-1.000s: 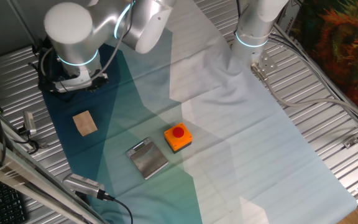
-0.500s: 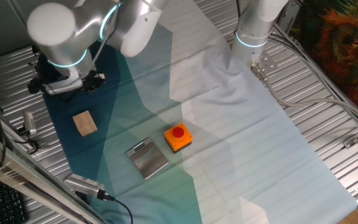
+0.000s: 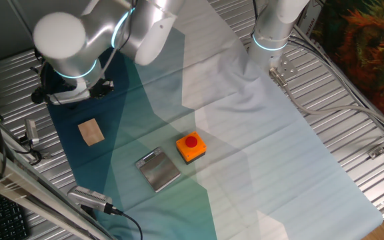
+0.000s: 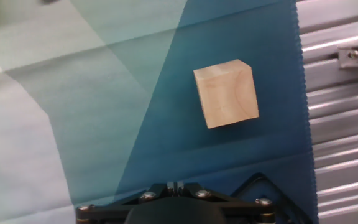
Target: Take the cup off the cup rack
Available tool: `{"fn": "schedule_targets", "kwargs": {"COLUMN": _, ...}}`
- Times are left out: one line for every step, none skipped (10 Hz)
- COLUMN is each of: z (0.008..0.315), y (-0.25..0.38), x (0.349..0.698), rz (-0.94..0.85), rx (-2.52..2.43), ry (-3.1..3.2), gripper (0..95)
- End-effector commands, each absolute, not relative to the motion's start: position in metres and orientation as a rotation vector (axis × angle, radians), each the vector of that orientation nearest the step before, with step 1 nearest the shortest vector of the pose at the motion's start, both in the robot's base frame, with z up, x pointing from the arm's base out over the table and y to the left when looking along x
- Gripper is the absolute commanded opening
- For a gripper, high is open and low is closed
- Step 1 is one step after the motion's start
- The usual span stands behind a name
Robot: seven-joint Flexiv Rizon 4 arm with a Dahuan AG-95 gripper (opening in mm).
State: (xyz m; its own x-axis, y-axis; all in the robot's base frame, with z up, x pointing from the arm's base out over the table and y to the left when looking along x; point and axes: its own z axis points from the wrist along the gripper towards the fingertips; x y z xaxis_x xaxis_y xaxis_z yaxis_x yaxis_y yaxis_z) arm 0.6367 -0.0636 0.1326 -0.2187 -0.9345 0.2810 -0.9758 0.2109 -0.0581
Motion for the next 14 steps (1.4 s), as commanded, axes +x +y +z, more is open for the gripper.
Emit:
{"fn": "schedule_targets", "kwargs": {"z": 0.127, "y": -0.065, "x": 0.641, "rz": 0.311, "rx": 1.905, "ry": -2.246, "gripper": 0.0}}
{"fn": "schedule_targets", "kwargs": {"z": 0.126, "y": -0.066, "x": 0.642, "rz": 0.324, "rx": 1.915, "ry": -2.243, "gripper": 0.0}}
{"fn": "schedule_targets", "kwargs": {"z": 0.124, "y": -0.067, "x": 0.644, "rz": 0.348, "rx": 1.925, "ry": -2.233, "gripper": 0.0}}
{"fn": "schedule_targets", "kwargs": {"z": 0.121, "y": -0.068, "x": 0.645, "rz": 0.351, "rx": 1.940, "ry": -2.224, "gripper": 0.0}}
{"fn": "schedule_targets", "kwargs": {"z": 0.117, "y": -0.072, "x": 0.647, "rz": 0.350, "rx": 1.966, "ry": -2.205, "gripper": 0.0}}
{"fn": "schedule_targets", "kwargs": {"z": 0.115, "y": -0.075, "x": 0.647, "rz": 0.360, "rx": 1.967, "ry": -2.197, "gripper": 0.0}}
{"fn": "schedule_targets", "kwargs": {"z": 0.113, "y": -0.081, "x": 0.647, "rz": 0.363, "rx": 1.972, "ry": -2.197, "gripper": 0.0}}
{"fn": "schedule_targets", "kwargs": {"z": 0.111, "y": -0.084, "x": 0.648, "rz": 0.361, "rx": 1.972, "ry": -2.197, "gripper": 0.0}}
{"fn": "schedule_targets", "kwargs": {"z": 0.109, "y": -0.085, "x": 0.651, "rz": 0.359, "rx": 1.977, "ry": -2.195, "gripper": 0.0}}
{"fn": "schedule_targets", "kwargs": {"z": 0.108, "y": -0.085, "x": 0.654, "rz": 0.360, "rx": 1.981, "ry": -2.190, "gripper": 0.0}}
{"fn": "schedule_targets", "kwargs": {"z": 0.110, "y": -0.086, "x": 0.657, "rz": 0.357, "rx": 1.988, "ry": -2.184, "gripper": 0.0}}
{"fn": "schedule_targets", "kwargs": {"z": 0.112, "y": -0.087, "x": 0.661, "rz": 0.362, "rx": 1.988, "ry": -2.174, "gripper": 0.0}}
{"fn": "schedule_targets", "kwargs": {"z": 0.113, "y": -0.088, "x": 0.664, "rz": 0.365, "rx": 1.995, "ry": -2.162, "gripper": 0.0}}
{"fn": "schedule_targets", "kwargs": {"z": 0.112, "y": -0.090, "x": 0.666, "rz": 0.363, "rx": 1.999, "ry": -2.160, "gripper": 0.0}}
